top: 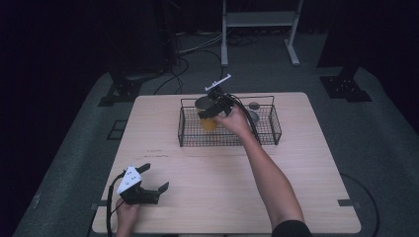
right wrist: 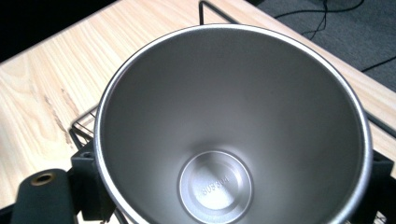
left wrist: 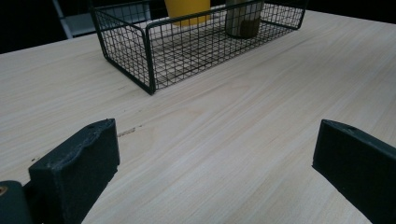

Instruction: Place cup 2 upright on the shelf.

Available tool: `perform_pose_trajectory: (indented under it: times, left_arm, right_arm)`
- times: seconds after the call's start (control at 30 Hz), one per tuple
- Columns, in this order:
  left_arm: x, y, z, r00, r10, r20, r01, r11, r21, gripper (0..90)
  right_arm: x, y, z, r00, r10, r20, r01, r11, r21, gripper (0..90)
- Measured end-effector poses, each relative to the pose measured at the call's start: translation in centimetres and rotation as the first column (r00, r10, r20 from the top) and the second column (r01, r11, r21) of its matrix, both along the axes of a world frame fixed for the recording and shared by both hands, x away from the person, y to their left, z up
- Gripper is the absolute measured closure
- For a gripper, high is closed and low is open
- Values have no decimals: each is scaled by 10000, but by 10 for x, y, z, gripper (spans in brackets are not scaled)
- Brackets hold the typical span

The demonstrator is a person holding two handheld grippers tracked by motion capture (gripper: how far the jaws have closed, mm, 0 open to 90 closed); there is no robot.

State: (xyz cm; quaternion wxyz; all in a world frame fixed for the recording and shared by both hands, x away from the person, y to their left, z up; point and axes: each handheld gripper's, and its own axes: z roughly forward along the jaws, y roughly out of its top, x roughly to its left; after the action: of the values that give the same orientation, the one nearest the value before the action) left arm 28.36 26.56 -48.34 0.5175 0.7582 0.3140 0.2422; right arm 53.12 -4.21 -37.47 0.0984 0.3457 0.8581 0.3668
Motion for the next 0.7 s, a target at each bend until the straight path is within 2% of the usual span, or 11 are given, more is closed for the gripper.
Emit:
perform_pose_trajectory:
  times: [0.27,0.57,0.6,0.7]
  left_arm:
    - [0,0,0,10000,2,15,-2,10000,13,0]
    - [0,0,0,10000,3,-6,-3,10000,-8,0]
    - [0,0,0,10000,7,-10,-7,10000,-17,0]
    - [0,0,0,10000,8,-5,-8,10000,-18,0]
  right_arm:
    - [0,-2,-14,9999,-55,-144,51,9996,-268,134]
    - [-1,-1,-21,9998,-121,-152,113,9987,-499,133]
    - [-2,0,-23,9998,-126,-154,113,9966,-816,133]
    - [-2,2,-26,9999,-93,-128,78,9935,-1132,133]
